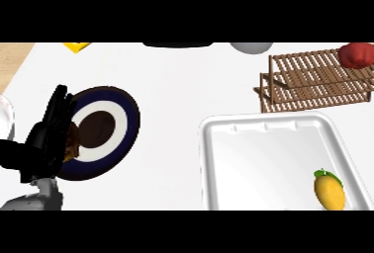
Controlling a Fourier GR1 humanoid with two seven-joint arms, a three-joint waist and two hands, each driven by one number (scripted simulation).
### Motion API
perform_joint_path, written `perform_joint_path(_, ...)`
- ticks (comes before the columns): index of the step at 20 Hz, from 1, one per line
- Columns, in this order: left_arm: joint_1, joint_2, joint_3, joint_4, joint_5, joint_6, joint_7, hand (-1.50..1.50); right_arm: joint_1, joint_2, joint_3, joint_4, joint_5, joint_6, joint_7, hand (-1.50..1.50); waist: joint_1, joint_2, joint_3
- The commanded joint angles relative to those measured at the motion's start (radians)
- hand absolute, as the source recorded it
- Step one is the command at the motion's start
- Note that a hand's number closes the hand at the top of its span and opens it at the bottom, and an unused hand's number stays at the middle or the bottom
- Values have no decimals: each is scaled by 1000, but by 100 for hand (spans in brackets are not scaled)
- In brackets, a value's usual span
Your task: Pick the bell pepper from the tray and place it in the tiered shelf
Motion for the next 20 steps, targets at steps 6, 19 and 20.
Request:
perform_joint_path(6,-6,-11,12,54,1,-7,-52,0,120,-225,-142,81,-109,124,52,-150,-2,2,0)
perform_joint_path(19,-21,-18,16,53,8,-13,-25,0,280,-502,-252,405,-189,448,-231,-150,11,8,3)
perform_joint_path(20,1,-40,-25,0,-41,19,-19,0,261,-503,-242,409,-188,431,-227,-150,15,7,3)
